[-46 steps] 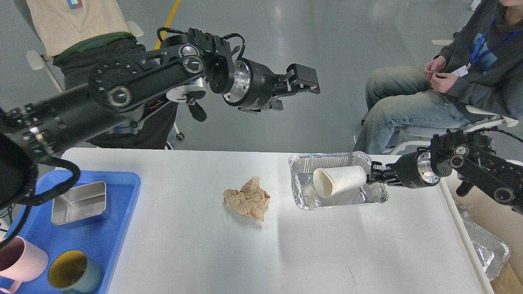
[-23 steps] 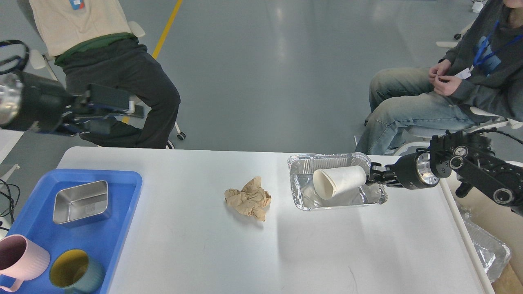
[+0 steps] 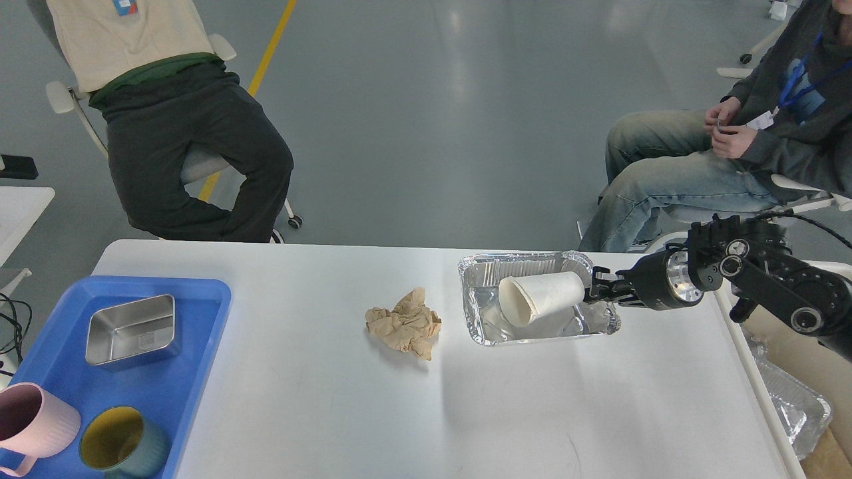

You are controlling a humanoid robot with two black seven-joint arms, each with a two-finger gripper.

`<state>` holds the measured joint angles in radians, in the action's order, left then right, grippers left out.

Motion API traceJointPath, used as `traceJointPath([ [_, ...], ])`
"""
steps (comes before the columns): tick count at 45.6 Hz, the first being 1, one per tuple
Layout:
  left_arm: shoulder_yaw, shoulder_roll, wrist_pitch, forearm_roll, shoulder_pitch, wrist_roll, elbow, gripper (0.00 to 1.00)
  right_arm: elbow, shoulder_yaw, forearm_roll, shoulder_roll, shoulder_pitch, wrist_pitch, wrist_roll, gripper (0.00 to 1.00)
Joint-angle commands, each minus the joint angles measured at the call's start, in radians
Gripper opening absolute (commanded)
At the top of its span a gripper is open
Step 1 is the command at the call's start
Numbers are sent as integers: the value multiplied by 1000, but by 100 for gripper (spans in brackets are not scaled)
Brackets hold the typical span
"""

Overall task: Tidy desktop
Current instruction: 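Release the paper cup and raise the left gripper away, then reach the left gripper to the crumpled brown paper and grasp it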

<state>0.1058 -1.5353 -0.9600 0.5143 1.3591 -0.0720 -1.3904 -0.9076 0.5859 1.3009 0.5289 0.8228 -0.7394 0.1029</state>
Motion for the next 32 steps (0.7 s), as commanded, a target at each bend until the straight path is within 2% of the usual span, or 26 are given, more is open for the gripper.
traceJointPath([
  [1,-3,66,0,21,-3,-37,1,97,-2,0,0,2,1,0,0,0],
  [4,-5,131,6,44,-35,-58,1,97,-1,0,0,2,1,0,0,0],
  [7,-6,225,134,75,-78,-75,2,97,0,0,0,3,1,-2,0,0],
  [8,-8,280,202,96,-90,-83,2,97,0,0,0,3,1,-2,0,0],
  [10,-11,349,266,128,-107,-95,4,97,0,0,0,9,1,-2,0,0],
  [14,-9,501,368,206,-147,-123,23,97,1,0,0,29,-1,-3,0,0],
  [18,-9,679,446,297,-190,-130,111,97,1,0,0,46,-2,-5,-2,0],
  [23,-8,901,491,397,-224,-130,266,97,4,0,0,68,-5,-5,-3,0],
  [32,-11,1187,501,509,-293,-130,493,97,7,2,0,89,-11,-5,-6,0],
])
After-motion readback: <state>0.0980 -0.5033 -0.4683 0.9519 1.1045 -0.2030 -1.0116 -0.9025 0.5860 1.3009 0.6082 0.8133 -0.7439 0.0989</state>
